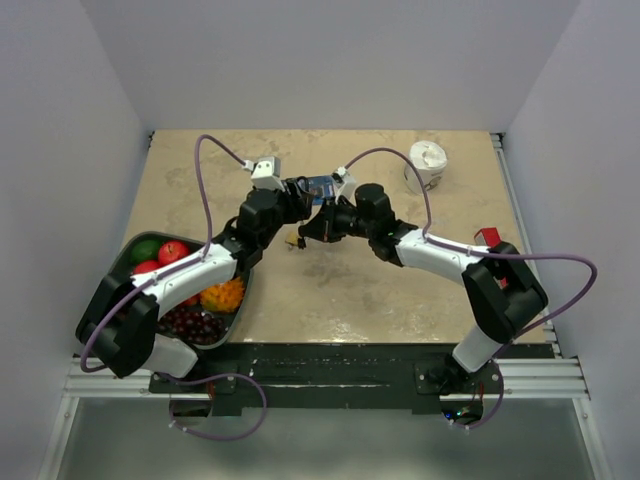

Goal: Unlock with the key

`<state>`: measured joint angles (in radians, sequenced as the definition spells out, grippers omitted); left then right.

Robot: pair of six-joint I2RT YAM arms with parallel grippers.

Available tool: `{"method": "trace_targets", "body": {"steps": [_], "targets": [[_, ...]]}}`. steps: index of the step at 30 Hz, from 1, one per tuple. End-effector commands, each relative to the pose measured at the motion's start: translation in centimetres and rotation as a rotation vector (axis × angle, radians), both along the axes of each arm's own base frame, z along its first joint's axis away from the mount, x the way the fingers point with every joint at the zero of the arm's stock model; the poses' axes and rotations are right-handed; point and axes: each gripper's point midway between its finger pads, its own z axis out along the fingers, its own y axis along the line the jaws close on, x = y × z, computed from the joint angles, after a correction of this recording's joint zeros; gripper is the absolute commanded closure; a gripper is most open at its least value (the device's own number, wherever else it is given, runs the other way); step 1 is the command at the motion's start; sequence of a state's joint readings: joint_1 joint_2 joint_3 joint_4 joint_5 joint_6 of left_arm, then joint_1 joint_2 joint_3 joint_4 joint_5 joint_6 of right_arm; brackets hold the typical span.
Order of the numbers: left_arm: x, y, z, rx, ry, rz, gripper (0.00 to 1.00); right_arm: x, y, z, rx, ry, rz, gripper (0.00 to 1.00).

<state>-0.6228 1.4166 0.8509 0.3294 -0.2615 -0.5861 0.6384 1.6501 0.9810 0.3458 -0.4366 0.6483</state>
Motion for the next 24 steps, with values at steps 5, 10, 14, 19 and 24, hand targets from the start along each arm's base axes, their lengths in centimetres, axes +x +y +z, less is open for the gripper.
{"method": "trace_targets", "body": {"steps": [5, 10, 14, 19, 24], "targets": [[-1.7, -2.3, 2.3, -0.015, -0.077, -0.097, 1.00, 5.1, -2.9, 8.7, 0.163, -0.232, -0.196, 1.00], [-1.8, -2.4, 2.5, 0.008, -0.099, -0.111, 1.00, 5.1, -3.2, 8.9, 0.145, -0.240, -0.197, 1.00], [-1.8, -2.5, 2.6, 0.026, -0.115, -0.118, 1.00, 5.5, -4.1, 8.8, 0.099, -0.256, -0.221, 1.00], [-1.8, -2.6, 2.5, 0.044, -0.121, -0.126, 1.00, 5.9, -4.9, 9.2, 0.057, -0.285, -0.253, 1.00], [-1.9, -2.8, 2.5, 0.028, -0.111, -0.131, 1.00, 6.1, -5.2, 9.3, 0.052, -0.297, -0.272, 1.00]]}}
